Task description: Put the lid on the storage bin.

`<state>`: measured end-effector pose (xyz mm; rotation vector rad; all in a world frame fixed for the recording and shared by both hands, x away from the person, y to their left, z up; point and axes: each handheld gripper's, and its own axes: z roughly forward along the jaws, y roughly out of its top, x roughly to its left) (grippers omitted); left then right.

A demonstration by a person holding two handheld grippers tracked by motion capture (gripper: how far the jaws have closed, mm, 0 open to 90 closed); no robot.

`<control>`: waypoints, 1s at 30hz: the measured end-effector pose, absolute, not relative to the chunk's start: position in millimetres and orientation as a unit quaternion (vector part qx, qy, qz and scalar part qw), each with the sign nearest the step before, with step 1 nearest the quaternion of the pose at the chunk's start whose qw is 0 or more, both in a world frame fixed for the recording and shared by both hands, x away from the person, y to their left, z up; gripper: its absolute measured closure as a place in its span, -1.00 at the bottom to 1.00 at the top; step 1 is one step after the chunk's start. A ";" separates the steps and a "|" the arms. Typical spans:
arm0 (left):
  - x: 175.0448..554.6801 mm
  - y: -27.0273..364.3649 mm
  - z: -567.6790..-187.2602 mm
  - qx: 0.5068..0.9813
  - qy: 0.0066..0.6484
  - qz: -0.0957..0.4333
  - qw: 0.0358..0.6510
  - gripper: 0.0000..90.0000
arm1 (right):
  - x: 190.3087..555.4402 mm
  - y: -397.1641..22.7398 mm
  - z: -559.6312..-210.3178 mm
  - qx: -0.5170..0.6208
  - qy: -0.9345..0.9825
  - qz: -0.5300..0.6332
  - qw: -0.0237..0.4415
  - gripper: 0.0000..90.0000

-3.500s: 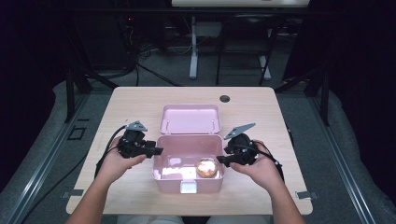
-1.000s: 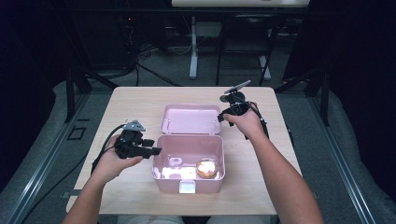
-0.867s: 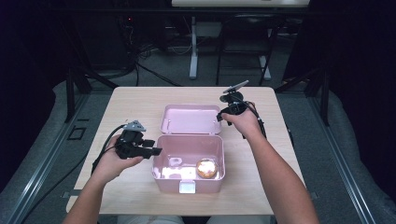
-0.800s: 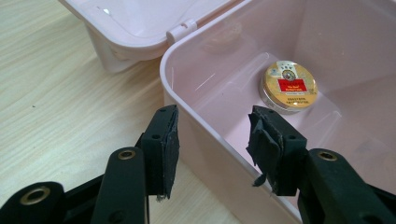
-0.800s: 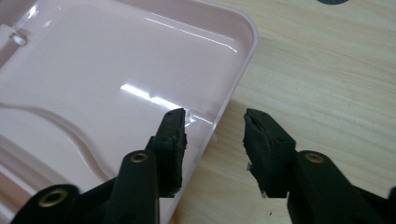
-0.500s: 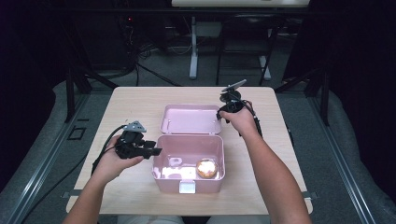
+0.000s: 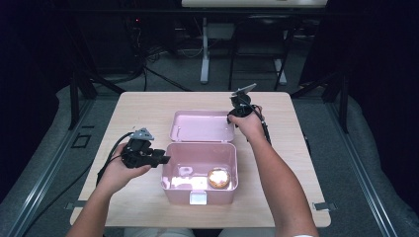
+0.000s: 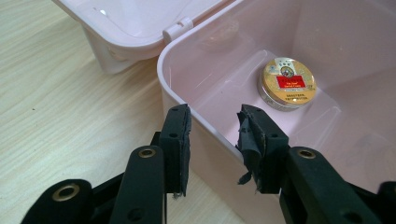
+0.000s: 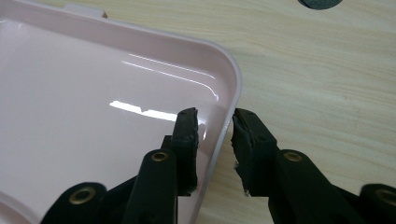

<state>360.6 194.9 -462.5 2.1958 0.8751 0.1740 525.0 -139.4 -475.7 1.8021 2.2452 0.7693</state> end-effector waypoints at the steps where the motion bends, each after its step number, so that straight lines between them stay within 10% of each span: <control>1: 360.7 194.8 -462.5 0.858 0.342 0.069 0.376 0.41 | 525.6 -139.1 -476.5 0.603 0.751 0.256 0.080 0.60; 30: 360.8 195.1 -462.5 0.855 0.346 0.067 0.380 0.44 | 522.7 -136.4 -465.3 0.606 0.746 0.258 0.102 0.80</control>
